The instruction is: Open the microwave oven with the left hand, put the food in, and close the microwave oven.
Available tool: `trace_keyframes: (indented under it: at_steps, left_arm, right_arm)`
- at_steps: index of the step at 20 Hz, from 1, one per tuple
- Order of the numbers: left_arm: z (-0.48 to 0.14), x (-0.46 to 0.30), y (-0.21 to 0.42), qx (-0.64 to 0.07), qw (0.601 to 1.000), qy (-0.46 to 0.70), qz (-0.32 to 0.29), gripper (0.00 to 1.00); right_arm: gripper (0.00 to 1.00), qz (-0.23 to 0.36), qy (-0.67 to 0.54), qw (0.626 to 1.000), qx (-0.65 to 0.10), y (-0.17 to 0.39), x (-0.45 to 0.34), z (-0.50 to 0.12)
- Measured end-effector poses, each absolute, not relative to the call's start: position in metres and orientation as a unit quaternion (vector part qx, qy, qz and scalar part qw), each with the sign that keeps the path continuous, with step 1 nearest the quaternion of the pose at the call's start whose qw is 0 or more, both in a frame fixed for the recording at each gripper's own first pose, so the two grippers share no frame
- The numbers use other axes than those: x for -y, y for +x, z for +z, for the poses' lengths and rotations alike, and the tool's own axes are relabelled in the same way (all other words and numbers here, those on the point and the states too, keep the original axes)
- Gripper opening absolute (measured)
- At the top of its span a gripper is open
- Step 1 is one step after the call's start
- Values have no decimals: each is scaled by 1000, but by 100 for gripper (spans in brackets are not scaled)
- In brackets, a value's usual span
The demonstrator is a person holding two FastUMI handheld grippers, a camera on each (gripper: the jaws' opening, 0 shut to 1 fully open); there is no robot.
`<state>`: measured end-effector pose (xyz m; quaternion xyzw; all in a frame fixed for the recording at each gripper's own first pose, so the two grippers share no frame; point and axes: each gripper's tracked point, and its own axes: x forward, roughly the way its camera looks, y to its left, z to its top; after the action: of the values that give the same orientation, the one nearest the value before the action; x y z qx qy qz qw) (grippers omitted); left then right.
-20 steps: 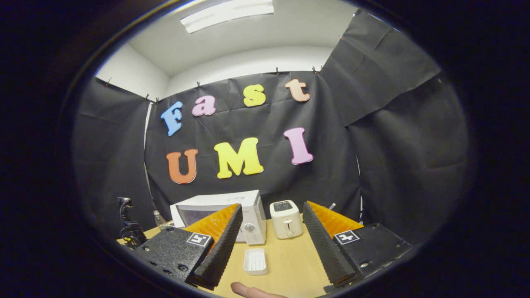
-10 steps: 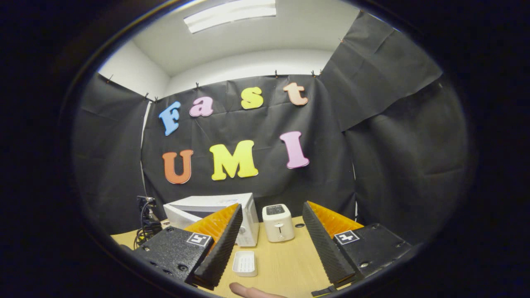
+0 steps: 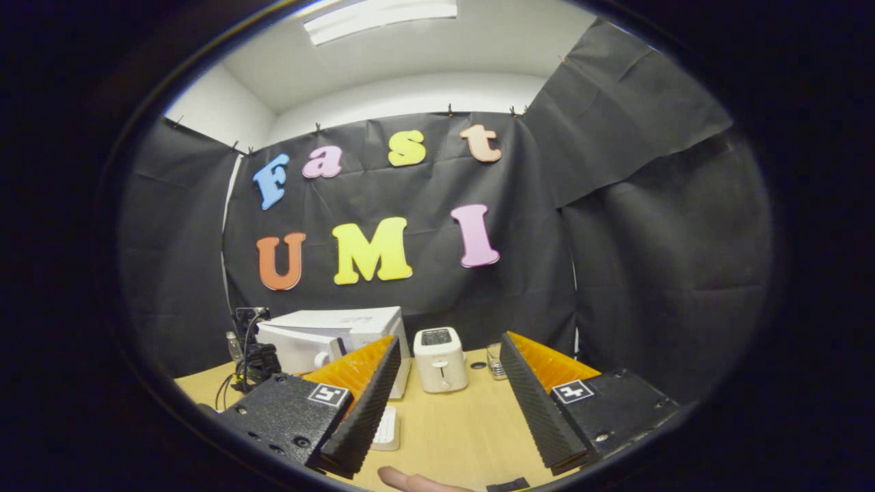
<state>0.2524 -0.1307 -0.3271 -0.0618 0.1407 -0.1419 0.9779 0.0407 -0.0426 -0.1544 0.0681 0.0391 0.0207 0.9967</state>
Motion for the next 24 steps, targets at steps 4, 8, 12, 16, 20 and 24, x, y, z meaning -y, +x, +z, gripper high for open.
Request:
trace_keyframes:
  at_steps: [4, 8, 12, 16, 20, 24]
  left_arm:
    - [-326, 141, 278, -142, 979, -71, -131, 0]
    - [-327, 152, 307, -151, 980, -67, -114, 0]
    - [-333, 156, 306, -164, 979, -48, -112, 0]
    - [-344, 157, 304, -186, 974, -58, -118, 0]
    - [-357, 144, 296, -231, 967, -42, -101, 0]
    - [-318, 130, 264, -212, 971, -60, -97, 0]
  right_arm:
    - [93, 14, 60, 998, -9, 40, 56, -123]
    - [93, 7, 55, 998, 6, 32, 63, -112]
    - [93, 7, 58, 998, 6, 25, 64, -113]
    - [93, 7, 54, 999, 3, 18, 59, -111]
    - [93, 12, 54, 998, 4, 5, 54, -105]
    - [93, 22, 53, 998, -2, -6, 43, -103]
